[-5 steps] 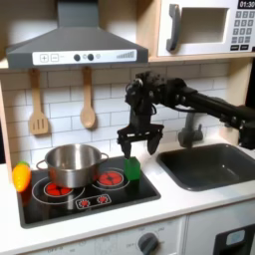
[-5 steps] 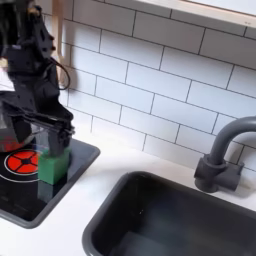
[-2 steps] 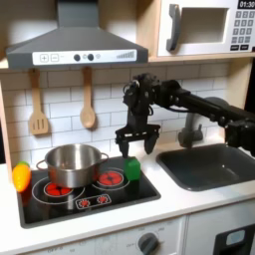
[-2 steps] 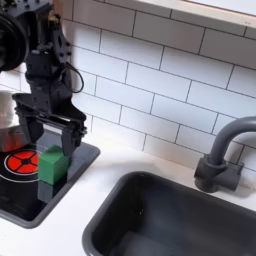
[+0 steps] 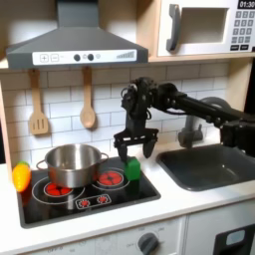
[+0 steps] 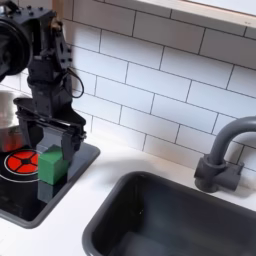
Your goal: Reach green block
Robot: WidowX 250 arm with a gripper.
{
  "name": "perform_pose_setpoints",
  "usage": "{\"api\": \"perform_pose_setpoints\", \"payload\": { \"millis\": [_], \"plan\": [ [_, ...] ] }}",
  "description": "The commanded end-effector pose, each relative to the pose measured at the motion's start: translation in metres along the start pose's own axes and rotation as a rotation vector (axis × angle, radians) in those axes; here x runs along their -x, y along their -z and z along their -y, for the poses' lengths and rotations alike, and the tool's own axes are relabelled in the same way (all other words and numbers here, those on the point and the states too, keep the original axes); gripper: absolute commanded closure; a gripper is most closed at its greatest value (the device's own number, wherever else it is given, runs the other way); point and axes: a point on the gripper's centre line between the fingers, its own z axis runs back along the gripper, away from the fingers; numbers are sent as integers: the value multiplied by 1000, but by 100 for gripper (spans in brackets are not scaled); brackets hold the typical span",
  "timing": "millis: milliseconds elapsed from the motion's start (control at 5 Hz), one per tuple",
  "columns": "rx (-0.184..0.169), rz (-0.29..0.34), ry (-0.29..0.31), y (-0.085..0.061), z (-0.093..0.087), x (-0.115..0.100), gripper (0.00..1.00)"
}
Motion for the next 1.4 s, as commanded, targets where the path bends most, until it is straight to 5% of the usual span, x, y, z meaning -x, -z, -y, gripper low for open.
{"api": "perform_pose_setpoints", "payload": {
  "millis": [0, 1200],
  "plan": [
    [1, -18, 6, 7, -2, 0, 0],
    [7, -112, 15, 47, -7, 0, 0]
  ]
}}
